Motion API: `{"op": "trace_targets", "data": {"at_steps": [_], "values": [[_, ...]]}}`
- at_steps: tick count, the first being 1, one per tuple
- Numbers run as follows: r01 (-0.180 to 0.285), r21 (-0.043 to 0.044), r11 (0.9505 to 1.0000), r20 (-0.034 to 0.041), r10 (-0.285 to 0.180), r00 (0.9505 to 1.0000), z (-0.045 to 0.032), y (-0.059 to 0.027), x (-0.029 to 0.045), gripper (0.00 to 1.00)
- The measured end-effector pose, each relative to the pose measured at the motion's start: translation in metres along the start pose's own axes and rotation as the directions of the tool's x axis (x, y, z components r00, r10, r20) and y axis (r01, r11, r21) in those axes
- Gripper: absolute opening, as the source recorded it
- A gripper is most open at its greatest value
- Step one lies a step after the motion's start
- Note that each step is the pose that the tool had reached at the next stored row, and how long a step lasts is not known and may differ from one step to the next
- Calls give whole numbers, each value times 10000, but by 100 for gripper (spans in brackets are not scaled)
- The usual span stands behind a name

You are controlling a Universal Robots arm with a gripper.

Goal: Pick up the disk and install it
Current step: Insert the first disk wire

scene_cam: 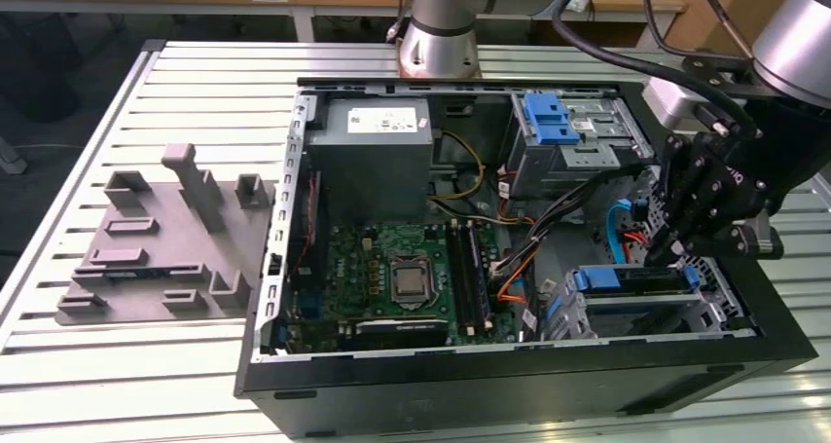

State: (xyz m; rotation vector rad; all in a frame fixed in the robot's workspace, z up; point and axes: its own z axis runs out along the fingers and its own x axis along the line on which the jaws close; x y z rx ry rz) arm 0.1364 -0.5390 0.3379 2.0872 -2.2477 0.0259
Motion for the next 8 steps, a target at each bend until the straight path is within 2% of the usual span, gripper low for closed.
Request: {"op": "trace_targets", "data": {"at_steps": [8], "values": [[2, -2, 10000, 27, -2, 10000, 5, -2, 11, 16]]}}
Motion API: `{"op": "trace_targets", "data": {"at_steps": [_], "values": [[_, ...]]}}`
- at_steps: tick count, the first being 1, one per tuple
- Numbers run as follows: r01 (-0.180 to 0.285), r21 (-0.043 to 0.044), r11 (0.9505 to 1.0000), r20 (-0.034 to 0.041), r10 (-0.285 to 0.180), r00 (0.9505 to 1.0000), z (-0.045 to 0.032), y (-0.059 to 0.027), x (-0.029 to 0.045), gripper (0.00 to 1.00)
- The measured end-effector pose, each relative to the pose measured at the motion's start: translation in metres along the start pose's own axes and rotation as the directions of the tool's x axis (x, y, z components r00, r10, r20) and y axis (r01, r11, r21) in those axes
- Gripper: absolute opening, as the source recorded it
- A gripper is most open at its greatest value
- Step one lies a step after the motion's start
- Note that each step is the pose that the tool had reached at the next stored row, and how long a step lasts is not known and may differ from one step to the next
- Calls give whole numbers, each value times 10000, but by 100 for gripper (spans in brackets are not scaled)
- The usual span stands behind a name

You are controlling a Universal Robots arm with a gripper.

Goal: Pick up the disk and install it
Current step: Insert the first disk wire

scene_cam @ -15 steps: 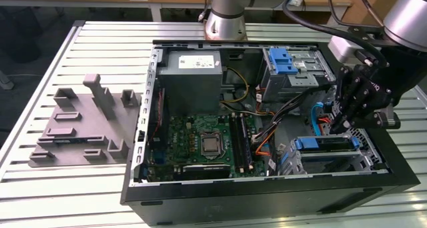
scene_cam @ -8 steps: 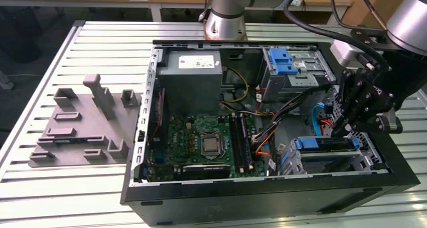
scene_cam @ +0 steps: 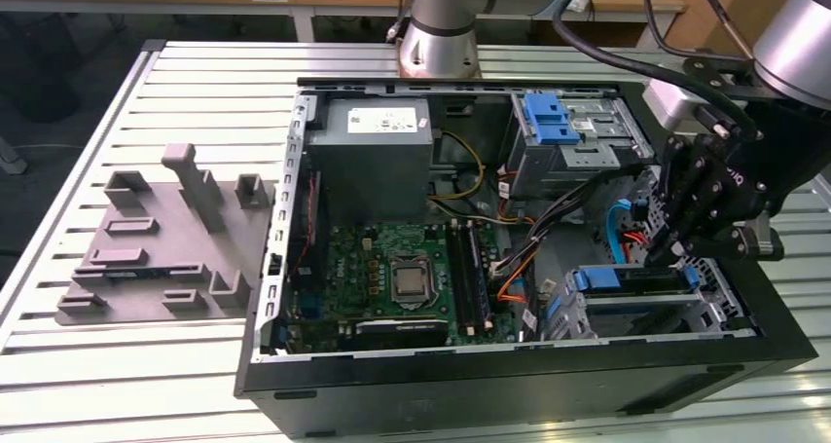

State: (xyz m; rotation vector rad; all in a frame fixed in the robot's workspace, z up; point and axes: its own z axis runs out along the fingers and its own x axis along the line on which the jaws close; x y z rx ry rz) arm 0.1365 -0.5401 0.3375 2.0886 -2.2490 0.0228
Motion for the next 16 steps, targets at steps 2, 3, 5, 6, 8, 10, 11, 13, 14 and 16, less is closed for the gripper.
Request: {"op": "trace_targets", "data": {"at_steps": [2, 3, 5, 6, 8, 10, 11, 13, 14, 16], "values": [[1, 0, 10000, -1, -1, 10000, 4, -1, 9, 16], [1, 0, 10000, -2, -1, 10000, 5, -2, 14, 16], [1, 0, 10000, -1, -1, 10000, 10, -2, 21, 16], [0, 0, 10000, 1, 0, 10000, 13, -2, 24, 16], [0, 0, 10000, 1, 0, 10000, 18, -3, 27, 16], [-1, 0, 10000, -2, 1, 10000, 19, -6, 29, 16], [-1, 0, 10000, -2, 1, 10000, 20, -8, 28, 16], [2, 0, 10000, -1, -2, 10000, 22, -16, 27, 16], [0, 0, 10000, -1, 0, 10000, 23, -18, 27, 16], [-1, 0, 10000, -2, 1, 10000, 24, -20, 28, 16]]}}
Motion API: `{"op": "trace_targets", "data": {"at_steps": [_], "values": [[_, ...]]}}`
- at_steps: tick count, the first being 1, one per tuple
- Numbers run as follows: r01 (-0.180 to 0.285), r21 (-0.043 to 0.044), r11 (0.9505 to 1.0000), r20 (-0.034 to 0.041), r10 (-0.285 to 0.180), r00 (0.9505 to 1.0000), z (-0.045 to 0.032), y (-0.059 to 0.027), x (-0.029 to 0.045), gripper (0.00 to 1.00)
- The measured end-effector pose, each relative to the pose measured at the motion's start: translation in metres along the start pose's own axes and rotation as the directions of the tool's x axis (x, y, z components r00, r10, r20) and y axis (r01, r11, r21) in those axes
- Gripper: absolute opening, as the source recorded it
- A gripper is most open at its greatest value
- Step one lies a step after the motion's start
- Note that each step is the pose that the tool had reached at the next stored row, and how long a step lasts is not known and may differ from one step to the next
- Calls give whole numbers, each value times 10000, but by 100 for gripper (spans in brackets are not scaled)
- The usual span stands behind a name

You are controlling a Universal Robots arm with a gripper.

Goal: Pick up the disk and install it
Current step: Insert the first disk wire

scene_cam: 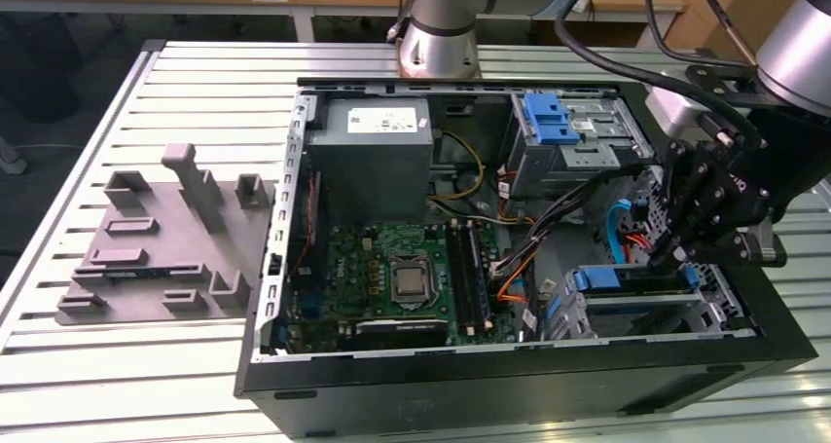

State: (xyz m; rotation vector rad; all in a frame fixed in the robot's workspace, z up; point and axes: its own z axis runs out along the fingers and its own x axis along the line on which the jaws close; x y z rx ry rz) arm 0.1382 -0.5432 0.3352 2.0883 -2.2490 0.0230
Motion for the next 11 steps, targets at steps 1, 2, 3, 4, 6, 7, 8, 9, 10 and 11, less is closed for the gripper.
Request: {"op": "trace_targets", "data": {"at_steps": [1, 2, 3, 4, 6, 7, 8, 9, 10, 11], "values": [[0, 0, 10000, 1, 0, 10000, 2, -1, 0, 16], [1, 0, 10000, -1, -1, 10000, 3, -2, 1, 16], [1, 0, 10000, 0, -1, 10000, 5, -2, 1, 16], [2, 0, 10000, 0, -2, 10000, 7, -3, 2, 16], [1, 0, 10000, 0, -1, 10000, 10, -3, 4, 16], [1, 0, 10000, -1, -1, 10000, 12, -3, 4, 16], [2, 0, 10000, -1, -2, 10000, 13, -4, 5, 16], [2, 0, 10000, -1, -2, 10000, 14, -4, 5, 16], [1, 0, 10000, -1, -1, 10000, 15, -4, 5, 16], [2, 0, 10000, 0, -2, 10000, 15, -5, 5, 16]]}}
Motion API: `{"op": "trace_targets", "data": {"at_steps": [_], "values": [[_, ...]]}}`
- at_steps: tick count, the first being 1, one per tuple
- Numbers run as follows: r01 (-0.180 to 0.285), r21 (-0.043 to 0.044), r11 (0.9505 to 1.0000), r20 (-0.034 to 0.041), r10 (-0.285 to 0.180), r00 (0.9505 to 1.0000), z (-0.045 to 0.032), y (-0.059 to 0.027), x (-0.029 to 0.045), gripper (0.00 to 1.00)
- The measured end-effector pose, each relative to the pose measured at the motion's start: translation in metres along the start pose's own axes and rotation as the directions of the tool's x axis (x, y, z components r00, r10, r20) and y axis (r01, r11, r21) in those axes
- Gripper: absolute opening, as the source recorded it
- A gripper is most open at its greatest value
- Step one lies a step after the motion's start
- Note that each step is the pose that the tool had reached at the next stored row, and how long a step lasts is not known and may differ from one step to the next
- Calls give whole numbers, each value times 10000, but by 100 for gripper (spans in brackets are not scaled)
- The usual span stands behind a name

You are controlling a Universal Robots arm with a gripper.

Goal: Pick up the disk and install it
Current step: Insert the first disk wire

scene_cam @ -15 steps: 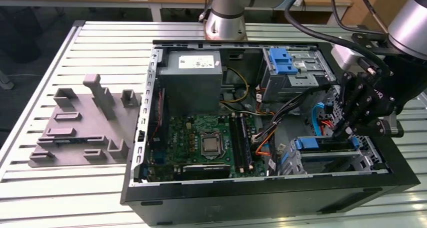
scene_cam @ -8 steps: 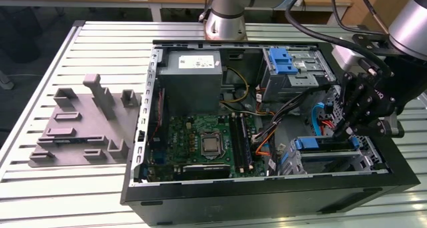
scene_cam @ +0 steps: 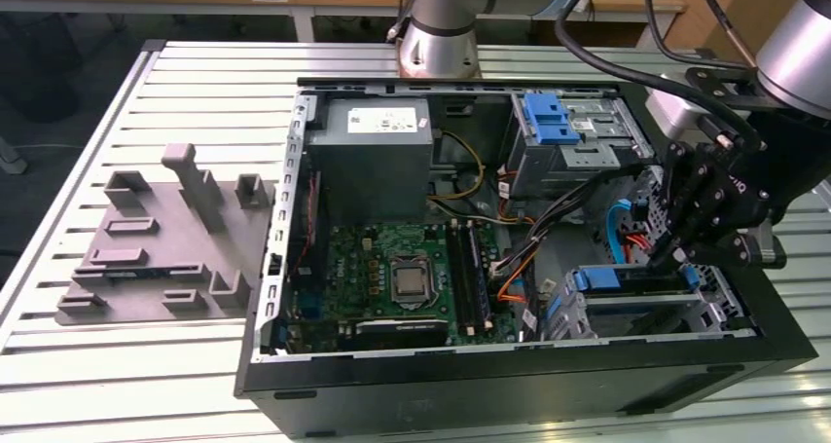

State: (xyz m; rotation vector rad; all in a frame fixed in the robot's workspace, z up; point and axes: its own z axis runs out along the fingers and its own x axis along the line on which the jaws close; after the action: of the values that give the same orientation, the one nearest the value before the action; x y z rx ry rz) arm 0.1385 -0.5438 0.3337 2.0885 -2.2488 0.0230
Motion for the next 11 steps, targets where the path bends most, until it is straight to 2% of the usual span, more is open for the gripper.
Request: {"op": "trace_targets", "data": {"at_steps": [11], "values": [[0, -1, 10000, 13, 0, 10000, -10, -2, 1, 16]]}}
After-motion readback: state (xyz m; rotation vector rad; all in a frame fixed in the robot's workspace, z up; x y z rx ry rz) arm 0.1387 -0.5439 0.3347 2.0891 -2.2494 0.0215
